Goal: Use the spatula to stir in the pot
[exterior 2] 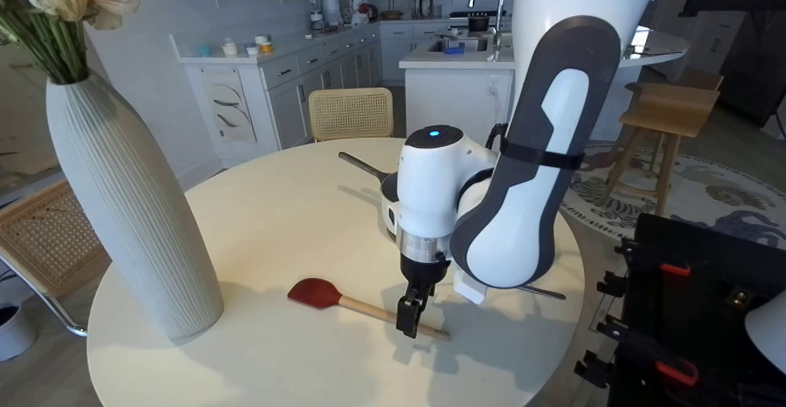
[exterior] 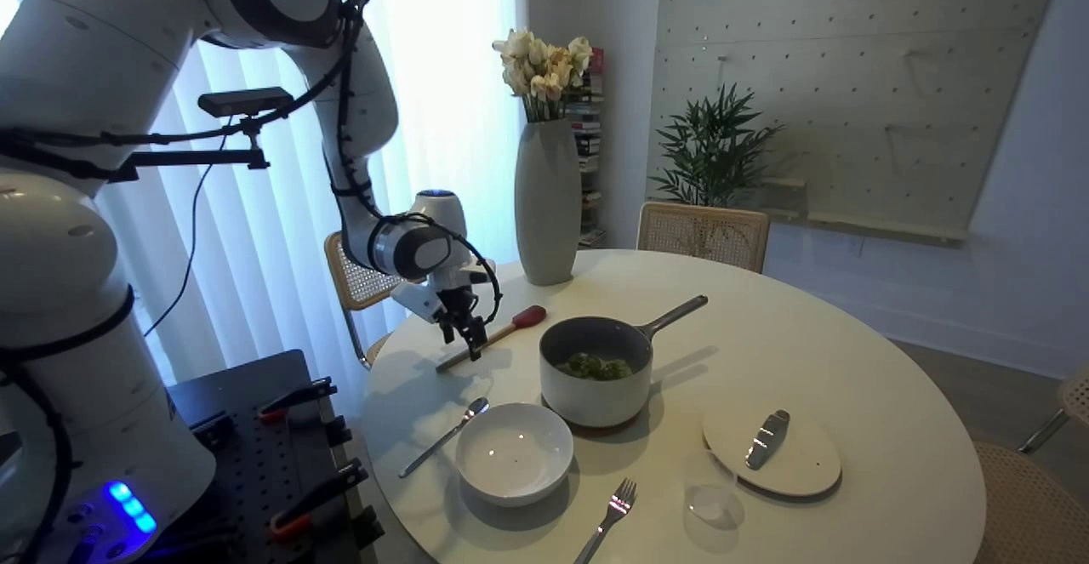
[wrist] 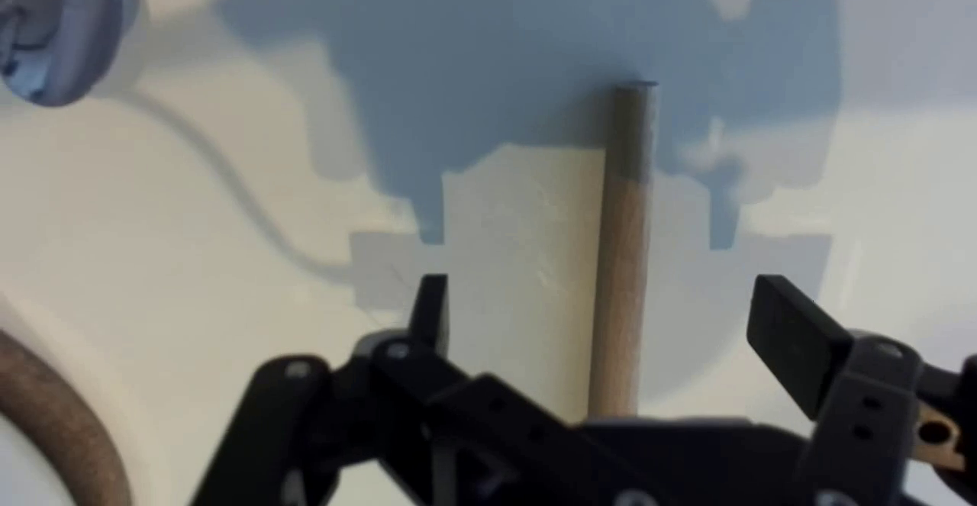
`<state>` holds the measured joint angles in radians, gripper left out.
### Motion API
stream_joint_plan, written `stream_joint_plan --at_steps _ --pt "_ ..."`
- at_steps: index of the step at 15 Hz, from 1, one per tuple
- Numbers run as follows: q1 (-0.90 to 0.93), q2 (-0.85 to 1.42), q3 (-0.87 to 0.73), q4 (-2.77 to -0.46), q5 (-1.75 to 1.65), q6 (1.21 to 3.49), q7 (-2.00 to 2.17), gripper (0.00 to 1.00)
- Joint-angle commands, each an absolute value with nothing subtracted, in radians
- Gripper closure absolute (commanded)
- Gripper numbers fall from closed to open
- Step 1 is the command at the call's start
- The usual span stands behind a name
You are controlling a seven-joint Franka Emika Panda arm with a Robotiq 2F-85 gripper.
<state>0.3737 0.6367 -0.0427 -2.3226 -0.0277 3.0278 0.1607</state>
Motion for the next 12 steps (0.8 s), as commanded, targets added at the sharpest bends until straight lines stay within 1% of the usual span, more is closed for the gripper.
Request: stream_joint_plan --at_steps 1,7,12 --pt "0.361 0.528 -0.039 -2.344 -0.035 2.932 0.155 0.00" --pt "0.271 0.314 0.049 -2.368 -0.021 2.787 0.131 0.00" --pt "0.215 0.150 0.059 -2.402 -0.036 2.748 0.120 0.00"
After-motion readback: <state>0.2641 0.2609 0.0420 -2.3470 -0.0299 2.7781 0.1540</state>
